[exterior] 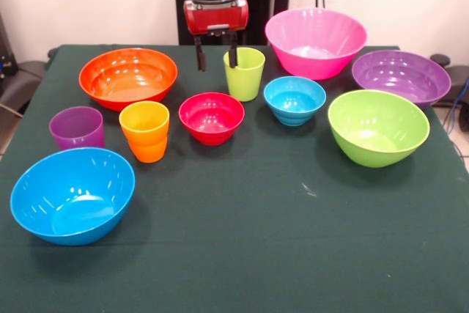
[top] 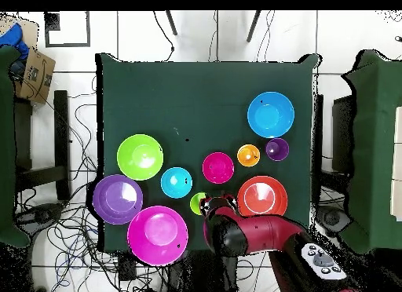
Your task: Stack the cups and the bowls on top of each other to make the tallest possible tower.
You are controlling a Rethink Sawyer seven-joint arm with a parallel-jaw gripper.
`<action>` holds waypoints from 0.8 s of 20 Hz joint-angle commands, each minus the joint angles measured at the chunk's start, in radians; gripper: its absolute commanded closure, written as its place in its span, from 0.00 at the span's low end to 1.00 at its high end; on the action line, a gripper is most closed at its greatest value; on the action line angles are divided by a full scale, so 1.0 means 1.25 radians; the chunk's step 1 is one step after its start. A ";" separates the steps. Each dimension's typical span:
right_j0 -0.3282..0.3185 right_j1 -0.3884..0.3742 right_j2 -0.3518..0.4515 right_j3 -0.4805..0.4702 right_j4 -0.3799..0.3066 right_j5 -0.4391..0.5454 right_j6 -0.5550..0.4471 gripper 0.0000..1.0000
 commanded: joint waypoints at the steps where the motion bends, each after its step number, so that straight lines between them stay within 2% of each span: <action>1: 0.015 -0.009 0.052 -0.021 -0.044 0.069 0.017 0.00; 8: 0.013 -0.018 0.038 -0.005 -0.052 0.061 0.020 0.00; 16: 0.022 -0.058 0.034 0.013 -0.038 0.092 0.019 0.00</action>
